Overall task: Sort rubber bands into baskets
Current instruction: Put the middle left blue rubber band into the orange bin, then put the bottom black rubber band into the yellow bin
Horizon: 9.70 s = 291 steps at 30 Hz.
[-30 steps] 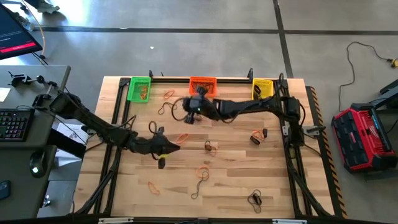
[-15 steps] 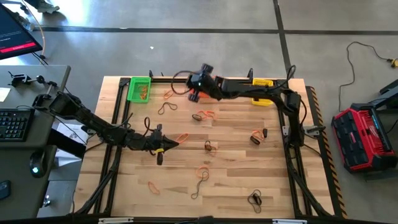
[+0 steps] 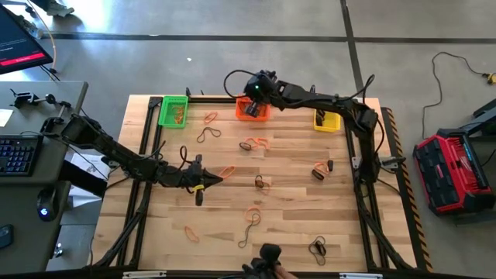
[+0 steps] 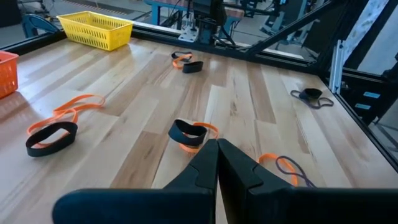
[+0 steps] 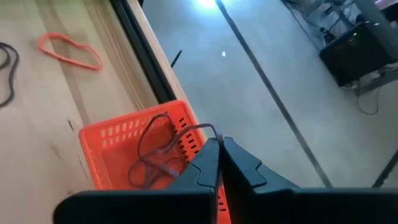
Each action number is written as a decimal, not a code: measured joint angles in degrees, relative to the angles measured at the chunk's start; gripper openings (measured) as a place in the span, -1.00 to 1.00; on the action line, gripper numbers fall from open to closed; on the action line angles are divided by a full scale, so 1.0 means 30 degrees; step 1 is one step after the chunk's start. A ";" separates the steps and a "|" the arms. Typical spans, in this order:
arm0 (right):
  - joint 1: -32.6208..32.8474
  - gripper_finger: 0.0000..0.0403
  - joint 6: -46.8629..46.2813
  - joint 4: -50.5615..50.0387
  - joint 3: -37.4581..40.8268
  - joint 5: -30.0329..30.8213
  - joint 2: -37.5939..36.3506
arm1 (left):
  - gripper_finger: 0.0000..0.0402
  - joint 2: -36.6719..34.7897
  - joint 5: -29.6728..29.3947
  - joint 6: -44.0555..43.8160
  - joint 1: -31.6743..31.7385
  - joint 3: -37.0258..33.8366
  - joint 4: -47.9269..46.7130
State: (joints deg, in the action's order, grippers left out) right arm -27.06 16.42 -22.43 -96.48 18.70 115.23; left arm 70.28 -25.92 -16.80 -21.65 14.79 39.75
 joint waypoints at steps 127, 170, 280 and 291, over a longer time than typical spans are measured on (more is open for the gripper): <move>0.3362 -1.00 -0.7690 -0.5590 -0.8025 -0.2195 0.5991 | -1.00 -0.0007 0.2588 0.1690 0.3388 0.0015 0.0306; 1.7122 -1.00 -2.1196 -0.6072 1.0293 -0.2928 -0.9320 | -1.00 -0.0007 0.3463 0.3687 0.3585 0.0009 0.0054; 2.3659 -0.99 -2.8300 -1.1394 0.8015 -0.7740 -0.3183 | -1.00 -0.0007 0.3441 0.3679 0.3577 0.0007 -0.0727; 1.8390 -1.00 -2.5993 -1.7069 0.7955 -0.1069 -0.7293 | -1.00 -0.0007 0.3437 0.3672 0.3577 0.0007 -0.0721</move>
State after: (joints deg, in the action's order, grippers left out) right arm 28.11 -61.56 -73.64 -72.62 15.50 93.35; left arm 70.26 -15.61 -5.78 -10.92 14.81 37.58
